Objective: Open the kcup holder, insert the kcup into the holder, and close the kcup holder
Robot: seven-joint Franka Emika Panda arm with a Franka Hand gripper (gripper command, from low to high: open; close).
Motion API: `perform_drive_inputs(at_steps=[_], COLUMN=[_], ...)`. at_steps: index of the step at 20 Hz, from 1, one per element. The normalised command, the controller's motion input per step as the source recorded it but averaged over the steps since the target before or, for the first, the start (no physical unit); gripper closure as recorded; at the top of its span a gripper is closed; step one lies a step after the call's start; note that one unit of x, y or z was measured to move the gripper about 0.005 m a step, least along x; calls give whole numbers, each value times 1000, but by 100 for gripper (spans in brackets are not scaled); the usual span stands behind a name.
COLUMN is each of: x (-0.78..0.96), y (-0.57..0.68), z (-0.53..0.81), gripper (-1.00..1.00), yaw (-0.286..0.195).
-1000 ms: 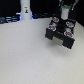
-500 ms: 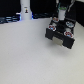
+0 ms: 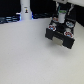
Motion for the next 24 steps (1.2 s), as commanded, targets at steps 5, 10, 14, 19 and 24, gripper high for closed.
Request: perform_drive_inputs(at_steps=[5, 10, 14, 19, 24], x=[122, 67, 74, 8, -224], y=[-8, -19, -14, -1, 42], z=[-122, -225, -162, -138, 115], gripper=[100, 100, 100, 100, 100], yaw=[-10, -13, -8, 0, -3])
